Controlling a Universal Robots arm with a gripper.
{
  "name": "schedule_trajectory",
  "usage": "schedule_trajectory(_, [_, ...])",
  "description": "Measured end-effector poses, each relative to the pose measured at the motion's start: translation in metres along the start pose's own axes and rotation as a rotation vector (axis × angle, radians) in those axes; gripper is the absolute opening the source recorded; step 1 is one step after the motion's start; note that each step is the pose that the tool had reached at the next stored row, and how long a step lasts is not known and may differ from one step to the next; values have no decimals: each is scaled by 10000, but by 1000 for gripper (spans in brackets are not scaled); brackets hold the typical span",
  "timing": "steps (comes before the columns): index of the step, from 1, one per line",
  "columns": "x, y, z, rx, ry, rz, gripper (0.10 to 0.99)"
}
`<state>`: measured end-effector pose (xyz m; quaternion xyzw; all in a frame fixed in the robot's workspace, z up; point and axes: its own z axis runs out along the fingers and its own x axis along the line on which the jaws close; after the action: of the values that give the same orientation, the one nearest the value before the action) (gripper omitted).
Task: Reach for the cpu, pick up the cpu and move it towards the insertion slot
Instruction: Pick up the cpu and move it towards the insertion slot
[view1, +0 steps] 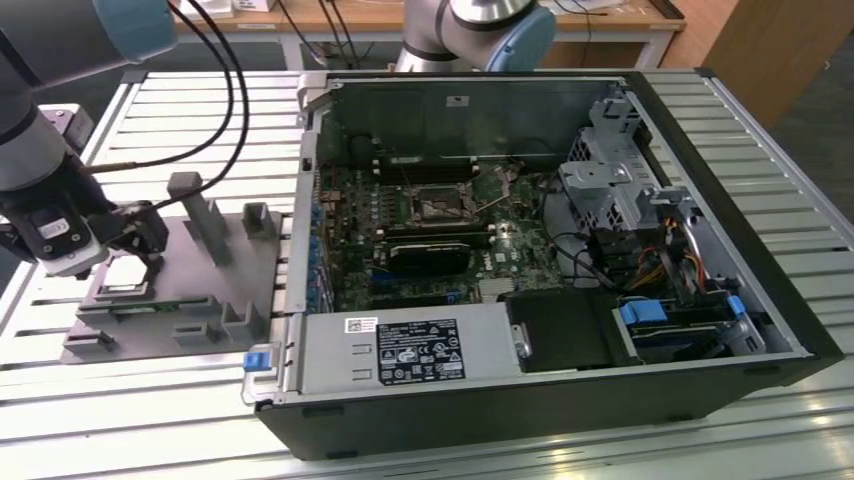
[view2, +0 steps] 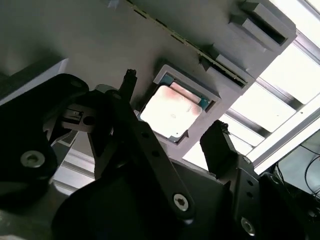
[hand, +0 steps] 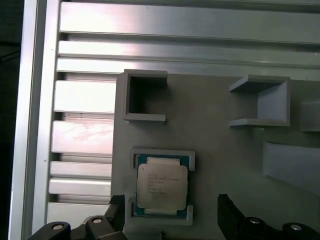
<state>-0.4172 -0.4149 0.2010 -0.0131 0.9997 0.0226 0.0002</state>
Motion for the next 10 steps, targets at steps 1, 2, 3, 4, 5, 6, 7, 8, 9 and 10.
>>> schedule_trajectory(1, [0,4,17,1,1,-3,808])
schedule_trajectory(2, [1,6,32,1,1,-5,808])
schedule_trajectory(3, [0,9,44,-2,0,-7,737])
schedule_trajectory(4, [2,13,55,-4,1,-6,737])
schedule_trajectory(5, [4,18,65,-4,1,-6,737])
schedule_trajectory(6, [6,25,73,-5,1,-7,737])
schedule_trajectory(7, [11,30,79,-10,2,-6,737])
schedule_trajectory(8, [14,35,87,-12,0,-7,737])
schedule_trajectory(9, [18,39,95,-12,0,-7,737])
schedule_trajectory(10, [21,42,105,-13,0,-7,737])
